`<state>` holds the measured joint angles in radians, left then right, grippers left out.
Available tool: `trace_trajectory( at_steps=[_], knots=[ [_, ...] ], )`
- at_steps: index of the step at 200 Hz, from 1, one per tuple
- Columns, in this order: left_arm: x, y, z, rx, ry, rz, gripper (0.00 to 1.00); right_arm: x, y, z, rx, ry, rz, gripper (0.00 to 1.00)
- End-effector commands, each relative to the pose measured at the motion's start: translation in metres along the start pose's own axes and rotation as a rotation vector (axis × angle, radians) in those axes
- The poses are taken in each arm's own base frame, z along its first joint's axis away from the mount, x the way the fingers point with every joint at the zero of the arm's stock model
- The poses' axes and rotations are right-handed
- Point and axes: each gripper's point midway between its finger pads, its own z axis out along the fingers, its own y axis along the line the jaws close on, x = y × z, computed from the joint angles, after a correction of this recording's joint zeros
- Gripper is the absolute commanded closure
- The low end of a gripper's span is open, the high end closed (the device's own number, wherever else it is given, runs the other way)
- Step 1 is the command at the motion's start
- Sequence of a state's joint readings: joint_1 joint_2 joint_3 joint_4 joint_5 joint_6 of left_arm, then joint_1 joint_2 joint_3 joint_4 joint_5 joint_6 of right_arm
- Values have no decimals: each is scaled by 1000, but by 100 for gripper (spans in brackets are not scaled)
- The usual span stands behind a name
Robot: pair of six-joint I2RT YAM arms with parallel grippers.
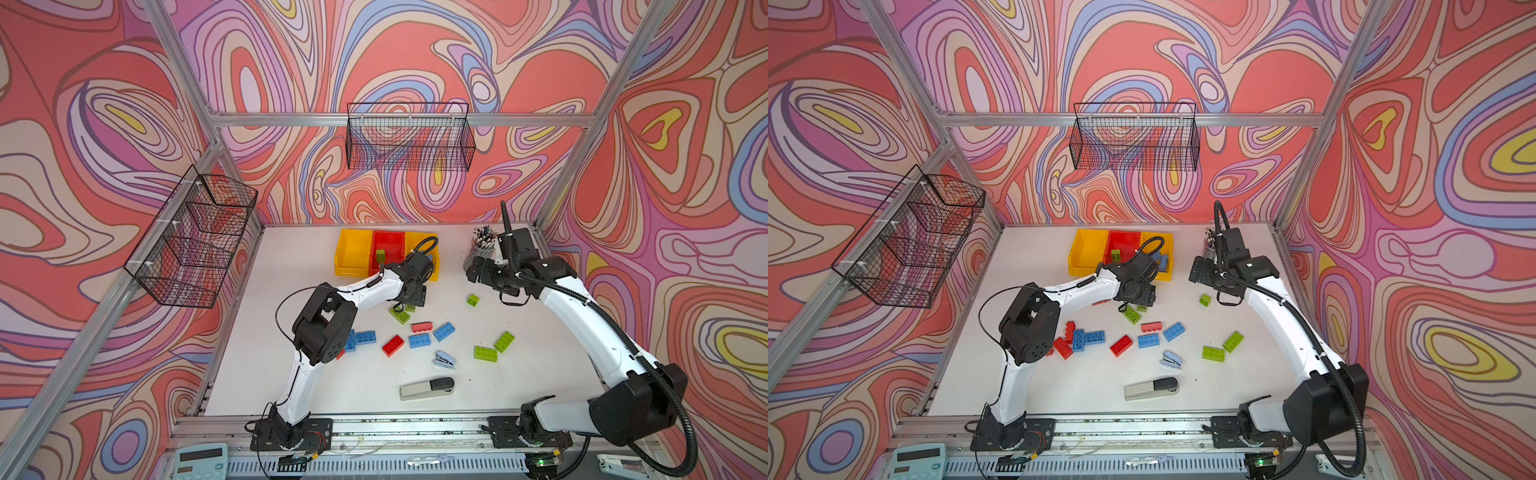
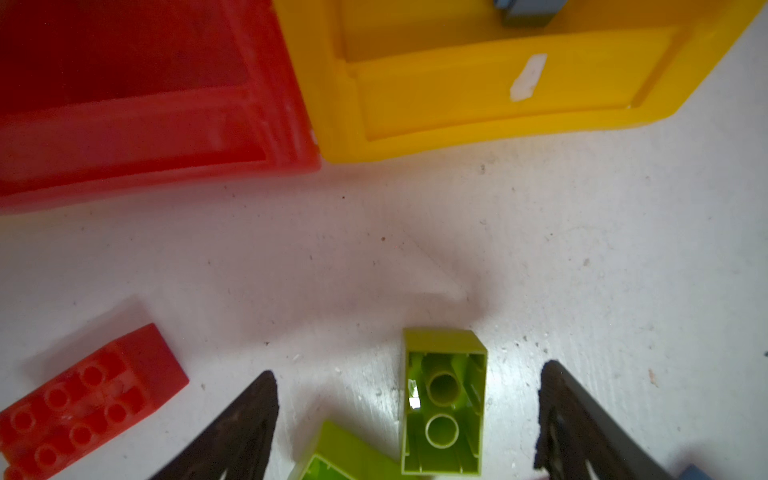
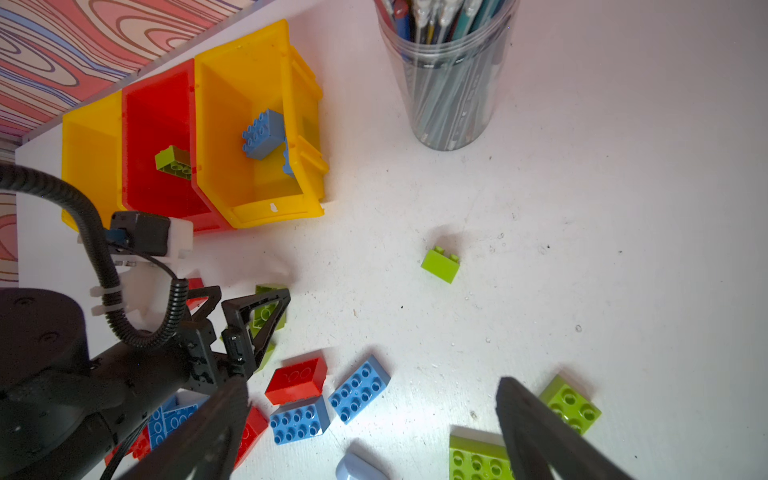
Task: Sort the legos into containers by color
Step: 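Move the left gripper to another lime-green brick and close on it, then carry the lime-green brick with the left gripper and release it into the red bin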
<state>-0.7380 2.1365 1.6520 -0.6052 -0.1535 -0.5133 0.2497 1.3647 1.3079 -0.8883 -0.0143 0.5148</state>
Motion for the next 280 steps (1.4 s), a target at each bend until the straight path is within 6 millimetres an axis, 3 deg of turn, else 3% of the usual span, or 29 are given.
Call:
trace_trajectory(
  at_steps=[1,61,110,146,186,216,243,268,280],
  knots=[
    [8,1,8,-15,34,48,21,2,-7,4,34,14,26,2],
    [20,-8,21,21,90,38,47,1,-8,11,51,26,34,2],
    [17,-4,22,-20,109,91,76,-8,-3,15,47,19,29,2],
    [8,1,5,-42,96,112,86,-21,7,17,28,11,21,2],
    [2,9,-23,-57,72,120,90,-37,20,16,-8,-19,22,3],
    [-21,23,-50,-66,14,101,90,-46,30,17,-44,-34,24,3],
    [-58,48,-70,-68,-58,40,89,-54,38,22,-64,-34,19,3],
    [-100,73,-79,-76,-132,-17,87,-65,45,29,-66,-32,10,3],
    [-117,83,-74,-74,-154,-40,86,-71,49,31,-70,-34,10,3]
  ],
)
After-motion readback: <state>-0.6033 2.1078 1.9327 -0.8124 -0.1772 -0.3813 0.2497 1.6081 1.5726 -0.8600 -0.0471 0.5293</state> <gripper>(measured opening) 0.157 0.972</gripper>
